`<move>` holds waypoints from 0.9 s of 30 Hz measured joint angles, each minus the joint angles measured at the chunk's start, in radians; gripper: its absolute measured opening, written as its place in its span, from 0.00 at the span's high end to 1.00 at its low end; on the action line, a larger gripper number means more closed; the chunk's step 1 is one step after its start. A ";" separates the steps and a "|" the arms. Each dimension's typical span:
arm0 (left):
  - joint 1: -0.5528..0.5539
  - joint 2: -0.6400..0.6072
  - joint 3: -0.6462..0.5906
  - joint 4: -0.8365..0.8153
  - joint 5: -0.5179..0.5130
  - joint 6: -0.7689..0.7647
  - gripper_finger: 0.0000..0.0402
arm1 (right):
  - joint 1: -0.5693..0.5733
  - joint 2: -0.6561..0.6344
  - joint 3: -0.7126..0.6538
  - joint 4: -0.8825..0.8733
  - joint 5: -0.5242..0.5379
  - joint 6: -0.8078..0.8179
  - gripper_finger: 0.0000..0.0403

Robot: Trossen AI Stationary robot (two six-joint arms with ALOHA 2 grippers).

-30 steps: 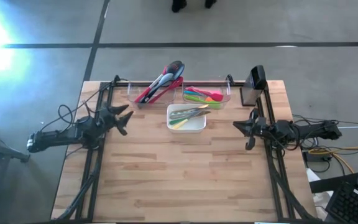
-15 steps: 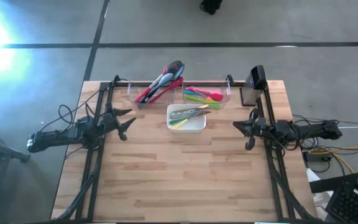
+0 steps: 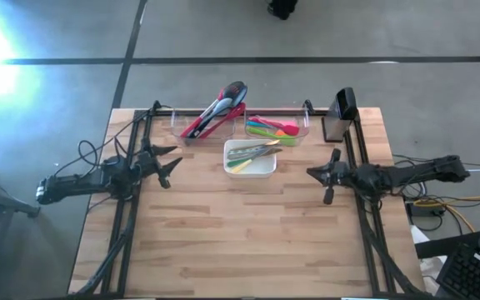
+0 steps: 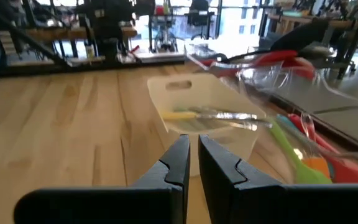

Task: Pick & Place Kitchen Items
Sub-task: Return to Home Position

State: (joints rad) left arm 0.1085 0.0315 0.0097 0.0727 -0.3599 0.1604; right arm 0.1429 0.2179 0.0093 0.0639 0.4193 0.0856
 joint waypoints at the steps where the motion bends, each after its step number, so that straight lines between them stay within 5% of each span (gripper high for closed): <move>1: 0.000 0.000 0.000 0.000 0.000 0.000 0.48 | 0.000 0.011 0.000 -0.001 0.000 0.000 0.93; 27: 0.000 0.000 0.000 -0.001 0.000 0.000 0.48 | 0.001 0.079 0.000 -0.001 0.000 0.000 0.93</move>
State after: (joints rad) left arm 0.1085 0.0318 0.0101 0.0712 -0.3603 0.1604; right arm 0.1436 0.2966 0.0093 0.0634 0.4194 0.0855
